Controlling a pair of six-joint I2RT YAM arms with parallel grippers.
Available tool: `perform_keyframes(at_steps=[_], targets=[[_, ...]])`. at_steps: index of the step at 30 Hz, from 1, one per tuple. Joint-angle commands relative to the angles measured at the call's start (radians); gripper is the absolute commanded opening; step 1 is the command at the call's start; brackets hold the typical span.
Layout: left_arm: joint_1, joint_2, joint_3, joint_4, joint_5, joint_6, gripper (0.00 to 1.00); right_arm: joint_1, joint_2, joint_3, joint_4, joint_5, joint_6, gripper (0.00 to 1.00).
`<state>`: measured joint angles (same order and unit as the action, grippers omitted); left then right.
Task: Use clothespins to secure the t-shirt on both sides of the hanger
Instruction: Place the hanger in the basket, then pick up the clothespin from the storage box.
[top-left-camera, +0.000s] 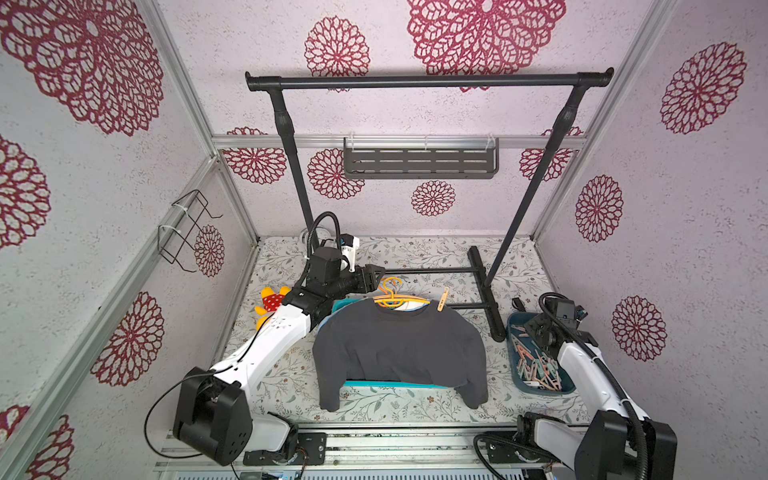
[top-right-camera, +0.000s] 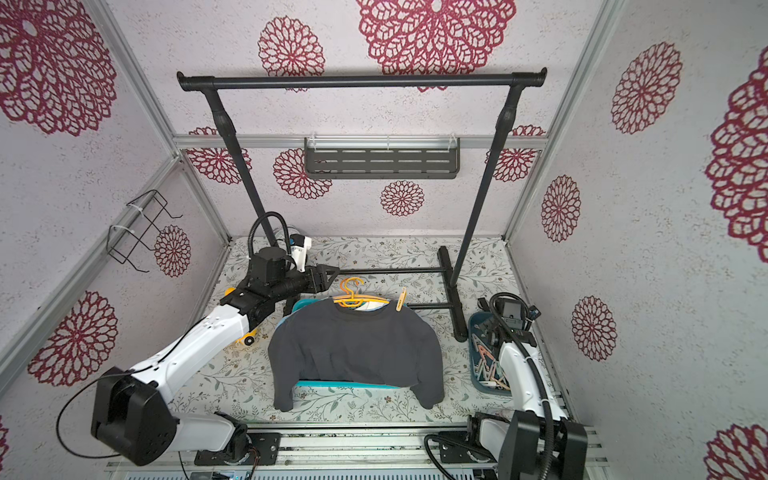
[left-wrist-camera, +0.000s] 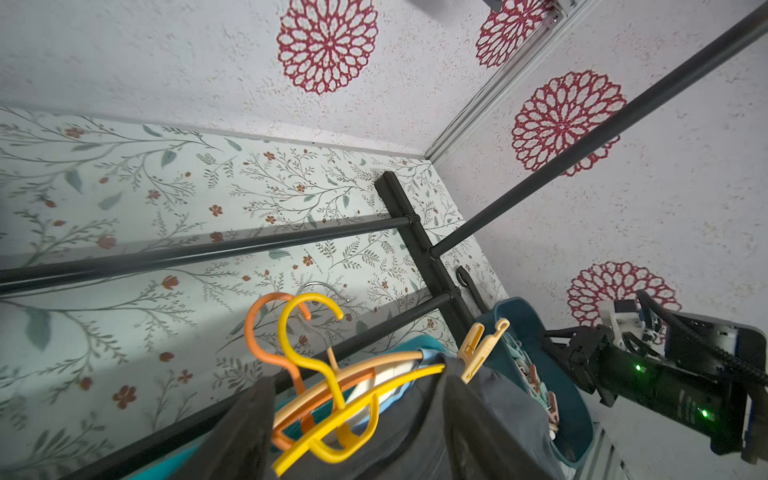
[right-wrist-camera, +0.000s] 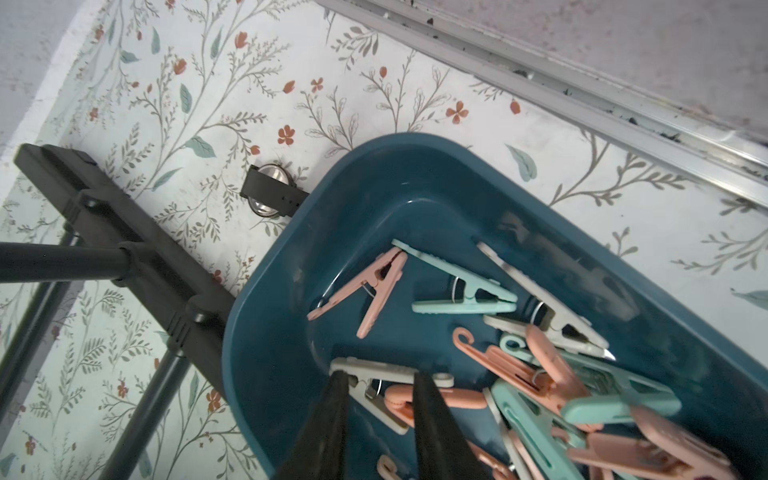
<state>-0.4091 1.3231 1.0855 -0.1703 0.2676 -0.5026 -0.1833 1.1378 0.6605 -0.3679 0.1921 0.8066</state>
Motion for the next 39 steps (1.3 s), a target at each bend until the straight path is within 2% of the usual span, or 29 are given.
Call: perform_keyframes(at_steps=[1,5,7,9,14,28,39], targets=[[0.004,-0.130,0.008,-0.119,-0.087,0.056,0.69,-0.014,0.031,0.005,0.037,-0.028,0.056,0.29],[0.004,-0.250,-0.045,-0.191,-0.203,0.090,0.72,-0.016,0.080,-0.004,0.058,-0.028,0.105,0.30],[0.005,-0.287,-0.076,-0.213,-0.288,0.120,0.75,-0.016,0.096,-0.014,0.084,-0.038,0.123,0.30],[0.004,-0.304,-0.099,-0.218,-0.323,0.136,0.75,-0.015,0.114,-0.018,0.100,-0.036,0.139,0.30],[0.004,-0.291,-0.102,-0.224,-0.318,0.153,0.75,-0.015,0.157,-0.017,0.113,-0.060,0.169,0.33],[0.005,-0.269,-0.106,-0.228,-0.321,0.179,0.75,0.002,0.284,-0.011,0.177,-0.033,0.223,0.31],[0.006,-0.264,-0.104,-0.228,-0.321,0.187,0.75,0.002,0.326,-0.008,0.234,-0.034,0.246,0.29]])
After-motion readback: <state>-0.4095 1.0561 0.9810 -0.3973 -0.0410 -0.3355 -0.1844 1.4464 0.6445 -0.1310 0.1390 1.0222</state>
